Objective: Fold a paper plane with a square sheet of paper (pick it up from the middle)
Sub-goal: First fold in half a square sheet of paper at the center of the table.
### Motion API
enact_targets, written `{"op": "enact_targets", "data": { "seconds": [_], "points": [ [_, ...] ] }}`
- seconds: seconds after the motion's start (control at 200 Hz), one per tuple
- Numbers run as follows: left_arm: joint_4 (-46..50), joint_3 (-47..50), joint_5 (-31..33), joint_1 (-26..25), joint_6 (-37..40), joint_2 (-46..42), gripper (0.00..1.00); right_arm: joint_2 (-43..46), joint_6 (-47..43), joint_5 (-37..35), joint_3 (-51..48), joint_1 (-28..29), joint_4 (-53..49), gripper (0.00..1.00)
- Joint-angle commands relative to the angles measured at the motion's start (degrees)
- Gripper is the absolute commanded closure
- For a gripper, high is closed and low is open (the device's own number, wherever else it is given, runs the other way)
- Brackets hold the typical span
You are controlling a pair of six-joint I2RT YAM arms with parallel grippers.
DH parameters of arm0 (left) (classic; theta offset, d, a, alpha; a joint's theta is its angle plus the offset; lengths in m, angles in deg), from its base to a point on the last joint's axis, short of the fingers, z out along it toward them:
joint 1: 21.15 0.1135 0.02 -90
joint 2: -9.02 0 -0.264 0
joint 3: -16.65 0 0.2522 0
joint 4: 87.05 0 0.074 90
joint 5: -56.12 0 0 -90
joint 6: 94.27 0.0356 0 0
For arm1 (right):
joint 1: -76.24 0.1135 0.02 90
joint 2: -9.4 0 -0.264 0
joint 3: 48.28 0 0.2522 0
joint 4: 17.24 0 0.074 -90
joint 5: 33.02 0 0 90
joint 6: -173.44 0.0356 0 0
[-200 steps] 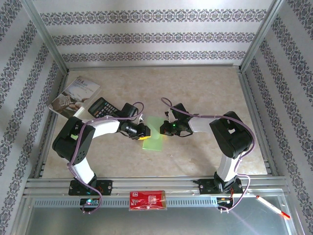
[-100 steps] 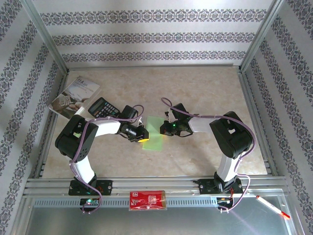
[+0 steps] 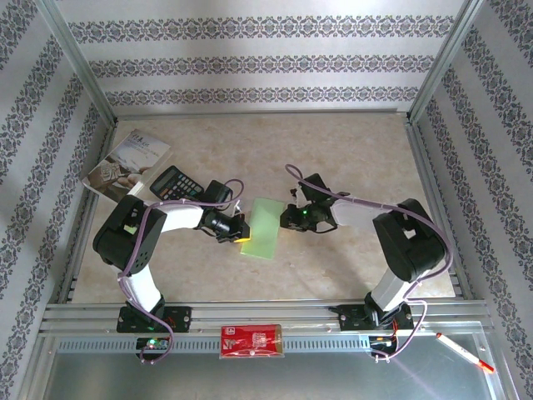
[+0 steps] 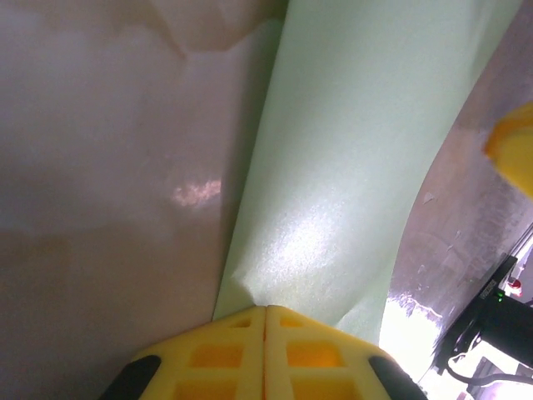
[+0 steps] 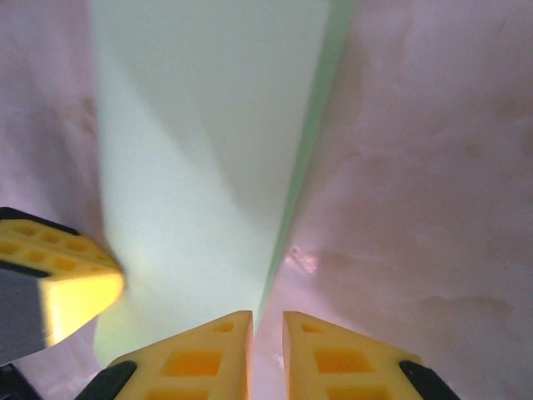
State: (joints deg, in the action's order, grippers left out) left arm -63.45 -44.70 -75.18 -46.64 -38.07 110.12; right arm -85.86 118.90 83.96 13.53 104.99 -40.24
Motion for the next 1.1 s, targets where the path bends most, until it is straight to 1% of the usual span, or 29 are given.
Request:
{"op": "enact_targets", "data": {
  "seconds": [0.0, 0.175, 0.405, 0.615, 0.959, 1.099],
  "points": [
    [7.9, 1.6, 3.6, 1.2, 2.8, 1.8, 0.96, 2.0, 1.2, 2.2, 1.5, 2.2, 0.7, 0.85],
    [8.4, 1.5, 3.6, 1.5, 3.2, 1.9, 0.99, -2.6, 4.6, 3.8, 6.6, 6.6, 4.0, 1.0],
    [8.3, 1.8, 3.7, 1.4, 3.3, 1.7, 1.0, -10.7, 8.1, 4.8, 12.3, 9.7, 6.6, 1.0],
    [8.3, 1.7, 3.7, 1.4, 3.5, 1.7, 1.0, -15.7, 9.2, 4.4, 15.7, 10.8, 7.2, 1.0],
    [8.9, 2.1, 4.1, 1.5, 4.5, 2.0, 1.0, -21.4, 9.4, 2.2, 18.6, 10.2, 6.3, 1.0],
    [11.7, 1.8, 6.9, 1.4, 6.7, 1.9, 1.0, -22.5, 9.1, 0.9, 19.1, 9.0, 5.6, 1.0]
  ]
}}
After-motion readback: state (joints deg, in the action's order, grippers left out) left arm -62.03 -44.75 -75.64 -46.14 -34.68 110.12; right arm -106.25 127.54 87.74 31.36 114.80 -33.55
